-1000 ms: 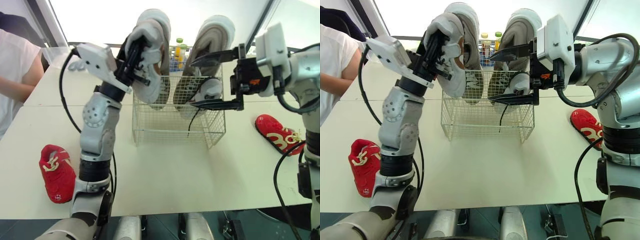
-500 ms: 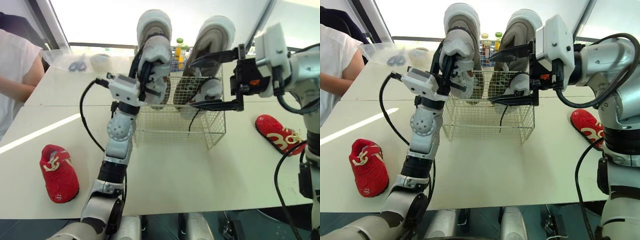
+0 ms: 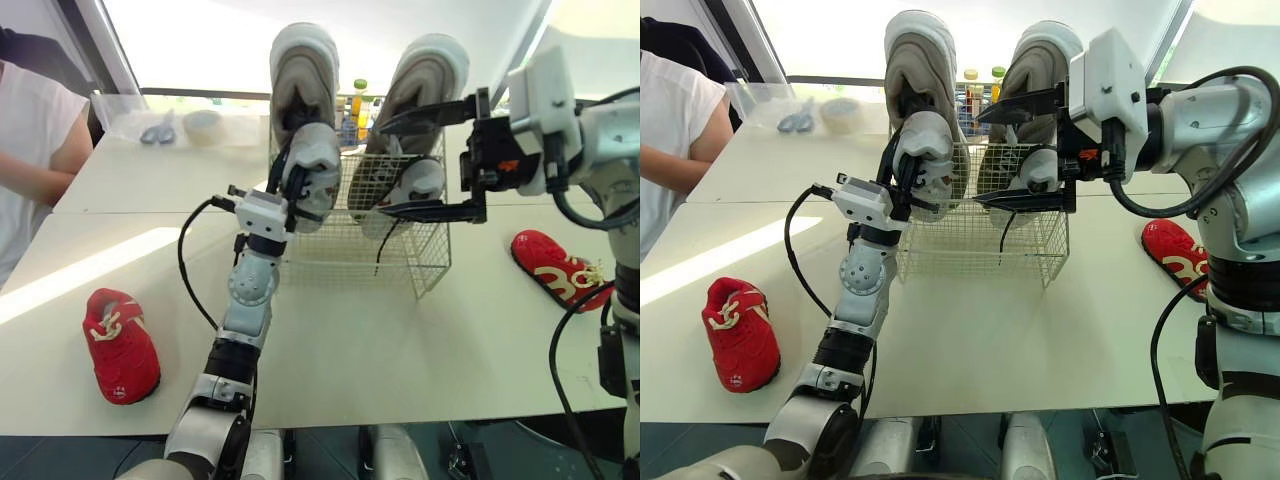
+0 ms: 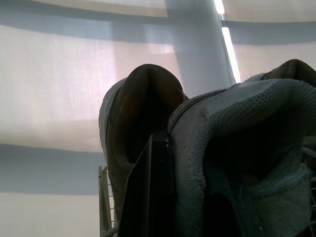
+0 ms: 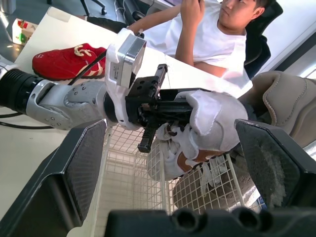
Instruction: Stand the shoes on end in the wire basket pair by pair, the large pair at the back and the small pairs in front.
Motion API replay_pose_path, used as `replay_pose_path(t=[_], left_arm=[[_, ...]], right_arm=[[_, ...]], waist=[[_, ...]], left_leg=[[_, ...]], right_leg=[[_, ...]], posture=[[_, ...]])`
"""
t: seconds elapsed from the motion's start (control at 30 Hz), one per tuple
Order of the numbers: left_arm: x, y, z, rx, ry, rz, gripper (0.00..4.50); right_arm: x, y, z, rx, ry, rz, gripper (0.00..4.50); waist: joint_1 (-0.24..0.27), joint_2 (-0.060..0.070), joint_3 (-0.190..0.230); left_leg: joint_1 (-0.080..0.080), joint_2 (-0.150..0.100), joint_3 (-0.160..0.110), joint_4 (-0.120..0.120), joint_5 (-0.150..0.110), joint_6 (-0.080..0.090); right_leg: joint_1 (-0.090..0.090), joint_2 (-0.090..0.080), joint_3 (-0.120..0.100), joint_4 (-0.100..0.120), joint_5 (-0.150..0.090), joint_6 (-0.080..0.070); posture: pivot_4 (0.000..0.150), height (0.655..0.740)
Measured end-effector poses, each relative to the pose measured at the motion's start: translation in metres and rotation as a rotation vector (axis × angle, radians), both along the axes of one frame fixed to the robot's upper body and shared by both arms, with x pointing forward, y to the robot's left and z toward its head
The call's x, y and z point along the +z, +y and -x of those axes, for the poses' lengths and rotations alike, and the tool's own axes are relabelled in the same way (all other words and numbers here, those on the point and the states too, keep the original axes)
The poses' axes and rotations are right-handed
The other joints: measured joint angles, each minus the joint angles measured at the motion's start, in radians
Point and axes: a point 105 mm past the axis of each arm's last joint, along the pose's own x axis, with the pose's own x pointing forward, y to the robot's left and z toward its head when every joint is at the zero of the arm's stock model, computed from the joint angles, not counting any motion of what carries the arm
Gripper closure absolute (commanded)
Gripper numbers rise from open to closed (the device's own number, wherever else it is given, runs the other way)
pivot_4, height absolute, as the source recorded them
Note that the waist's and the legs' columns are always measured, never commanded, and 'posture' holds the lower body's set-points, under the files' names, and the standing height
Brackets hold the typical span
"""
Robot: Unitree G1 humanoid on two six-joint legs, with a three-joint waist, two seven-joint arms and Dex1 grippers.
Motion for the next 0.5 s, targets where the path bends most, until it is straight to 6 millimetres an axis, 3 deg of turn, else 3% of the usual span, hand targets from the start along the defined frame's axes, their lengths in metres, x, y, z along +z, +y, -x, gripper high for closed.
replay_pose_path(t=[0.03,0.17,0.33,0.37,0.5], left_arm=[[-0.001,0.001,0.000,-0.002,0.011,0.007,4.49],[-0.008,0.003,0.000,-0.017,0.065,0.033,2.75],[-0.021,-0.001,-0.004,-0.048,0.160,0.060,0.23],[-0.021,0.001,-0.003,-0.046,0.162,0.062,0.03],[-0.021,0.005,-0.001,-0.036,0.156,0.040,0.03]], right_arm=[[0.000,0.000,0.000,0.000,-0.002,0.000,0.00],[-0.001,0.000,0.000,-0.002,0.000,0.000,0.00],[-0.001,0.000,0.000,-0.006,0.000,-0.003,0.00],[-0.001,0.000,0.000,-0.006,-0.001,-0.003,0.00],[-0.001,0.000,0.000,-0.006,-0.001,-0.004,0.00]], waist=[[0.000,0.001,-0.001],[-0.001,0.004,-0.003],[-0.004,0.005,-0.003],[-0.004,0.005,-0.003],[-0.006,0.005,-0.004]], left_leg=[[0.000,0.000,0.000,0.000,0.000,0.000],[0.000,0.000,0.000,0.000,0.000,0.000],[0.000,0.001,0.000,0.001,0.000,0.000],[0.000,0.001,0.000,0.001,0.000,0.000],[0.000,0.004,0.000,0.000,0.000,0.000]], right_leg=[[0.000,0.000,0.000,0.000,0.000,0.000],[0.000,0.000,0.000,0.000,0.000,0.000],[0.000,0.000,-0.001,0.000,0.000,-0.001],[0.000,0.001,-0.001,0.000,0.000,-0.001],[-0.002,0.003,-0.001,0.000,0.000,-0.001]], posture=[[0.150,0.7400],[0.150,0.7400],[0.150,0.7400],[0.150,0.7400],[0.150,0.7400]])
